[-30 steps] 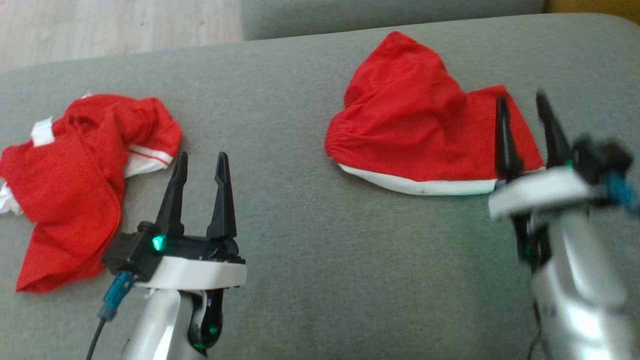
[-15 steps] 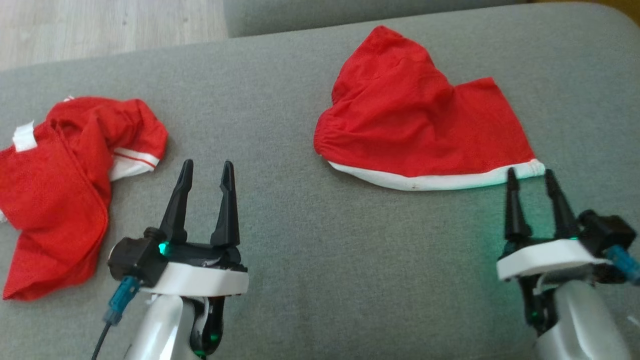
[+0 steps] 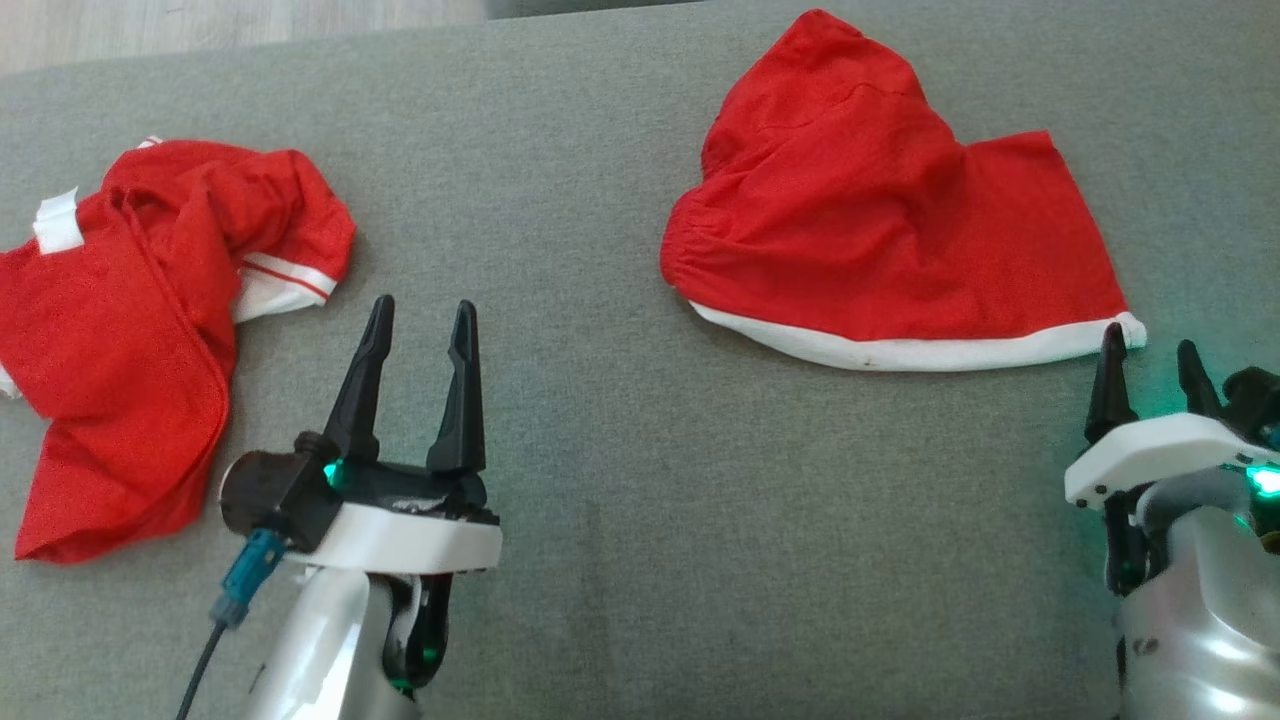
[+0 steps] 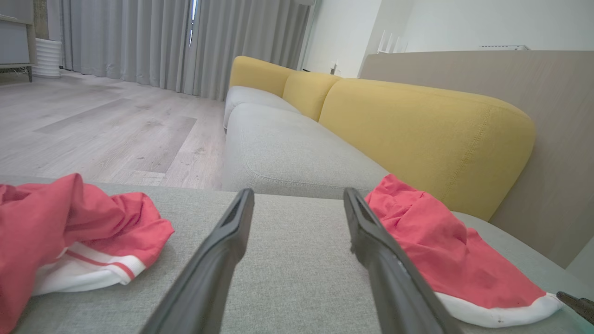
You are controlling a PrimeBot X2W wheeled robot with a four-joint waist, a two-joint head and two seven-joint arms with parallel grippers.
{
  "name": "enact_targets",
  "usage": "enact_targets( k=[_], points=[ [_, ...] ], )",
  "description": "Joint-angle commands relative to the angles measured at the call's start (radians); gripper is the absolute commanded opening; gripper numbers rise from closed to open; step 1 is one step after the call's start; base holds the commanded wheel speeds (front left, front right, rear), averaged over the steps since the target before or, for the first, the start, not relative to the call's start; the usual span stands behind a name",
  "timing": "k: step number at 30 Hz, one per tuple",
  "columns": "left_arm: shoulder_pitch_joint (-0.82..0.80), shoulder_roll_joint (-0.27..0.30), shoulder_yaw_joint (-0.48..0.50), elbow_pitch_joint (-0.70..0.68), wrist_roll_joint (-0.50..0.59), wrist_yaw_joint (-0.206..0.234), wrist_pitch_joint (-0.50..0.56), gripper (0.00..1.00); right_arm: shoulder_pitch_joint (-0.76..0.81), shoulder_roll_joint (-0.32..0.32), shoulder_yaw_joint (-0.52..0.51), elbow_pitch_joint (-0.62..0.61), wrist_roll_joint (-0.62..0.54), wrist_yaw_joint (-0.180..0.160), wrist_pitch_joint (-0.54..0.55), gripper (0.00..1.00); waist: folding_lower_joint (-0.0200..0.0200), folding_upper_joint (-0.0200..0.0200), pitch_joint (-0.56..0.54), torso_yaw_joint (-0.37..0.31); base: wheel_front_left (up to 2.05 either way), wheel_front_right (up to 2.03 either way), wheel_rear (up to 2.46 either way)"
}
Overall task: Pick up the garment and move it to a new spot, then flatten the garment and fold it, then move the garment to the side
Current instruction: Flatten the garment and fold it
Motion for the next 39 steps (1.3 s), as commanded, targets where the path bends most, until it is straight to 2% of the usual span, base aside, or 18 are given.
enact_targets(
  k=[1, 15, 16, 17, 23, 31, 39],
  points=[
    [-0.032, 0.004, 0.021, -0.029, 0.009, -0.005, -0.005, 1.00, -0.039, -0.004, 0.013, -0.010, -0.010, -0.001, 0.002, 1.00, -0.0001, 0.0000, 0.002, 0.001, 0.00, 0.00, 0.00],
    [-0.031, 0.004, 0.022, -0.016, 0.021, -0.009, -0.005, 1.00, -0.123, -0.004, -0.001, 0.160, -0.097, -0.001, -0.029, 0.99, -0.0001, 0.0000, 0.005, -0.007, 0.00, 0.00, 0.00],
    [-0.030, 0.004, 0.021, -0.013, 0.025, -0.009, -0.005, 1.00, -0.127, -0.004, -0.005, 0.162, -0.106, -0.001, -0.033, 0.30, -0.0001, 0.0000, 0.003, -0.009, 0.00, 0.00, 0.00],
    [-0.029, 0.004, 0.021, -0.011, 0.029, -0.010, -0.005, 1.00, -0.130, -0.004, -0.008, 0.162, -0.115, -0.001, -0.038, 0.00, -0.0001, 0.0000, 0.002, -0.011, 0.00, 0.00, 0.00],
    [-0.026, 0.004, 0.020, -0.008, 0.033, -0.011, -0.005, 1.00, -0.130, -0.004, -0.044, 0.148, -0.145, -0.001, -0.057, 0.00, -0.0001, 0.0000, -0.007, -0.025, 0.00, 0.00, 0.00],
    [-0.039, 0.004, -0.002, -0.003, 0.041, -0.013, -0.005, 1.00, -0.124, -0.004, -0.147, 0.107, -0.167, -0.001, -0.055, 0.00, -0.0001, 0.0000, -0.009, -0.052, 0.00, 0.00, 0.00],
    [-0.101, 0.006, -0.129, 0.062, 0.091, -0.015, -0.005, 1.00, -0.154, -0.004, -0.208, 0.104, -0.168, -0.001, -0.042, 0.00, -0.0001, 0.0000, 0.012, -0.077, 0.00, 0.00, 0.00]
  ],
)
